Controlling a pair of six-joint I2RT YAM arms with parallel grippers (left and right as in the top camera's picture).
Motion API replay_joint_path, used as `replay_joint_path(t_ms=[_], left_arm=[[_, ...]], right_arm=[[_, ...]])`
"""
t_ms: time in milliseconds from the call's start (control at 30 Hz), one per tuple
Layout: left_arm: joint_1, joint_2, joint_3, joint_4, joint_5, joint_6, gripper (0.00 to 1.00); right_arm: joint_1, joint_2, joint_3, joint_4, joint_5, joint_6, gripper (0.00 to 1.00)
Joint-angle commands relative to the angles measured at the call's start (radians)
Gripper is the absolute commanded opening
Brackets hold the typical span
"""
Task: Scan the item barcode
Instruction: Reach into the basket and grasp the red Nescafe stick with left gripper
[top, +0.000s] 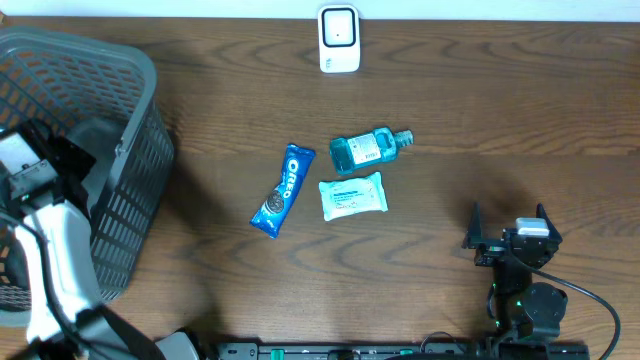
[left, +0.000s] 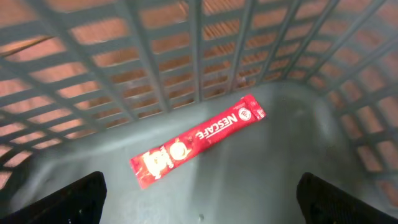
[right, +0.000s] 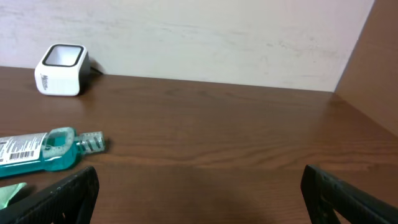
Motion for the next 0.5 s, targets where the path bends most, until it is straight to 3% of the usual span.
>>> replay_joint_path(t_ms=[0, 300, 467], left_arm=[[0.004, 0.087, -0.009, 0.045, -0.013, 0.116, 0.98], [0.005, 0.288, -0.009, 0.181, 0.033, 0.148, 0.98], [0.005, 0.345, -0.009, 0.245, 0.032, 0.234, 0.98]], right_arm=[[0.009, -0.005, -0.001, -0.003, 0.002, -0.006, 0.99], [0.009, -0.005, -0.001, -0.003, 0.002, -0.006, 0.99], [0.009, -0.005, -0.001, -0.004, 0.002, -0.006, 0.99]])
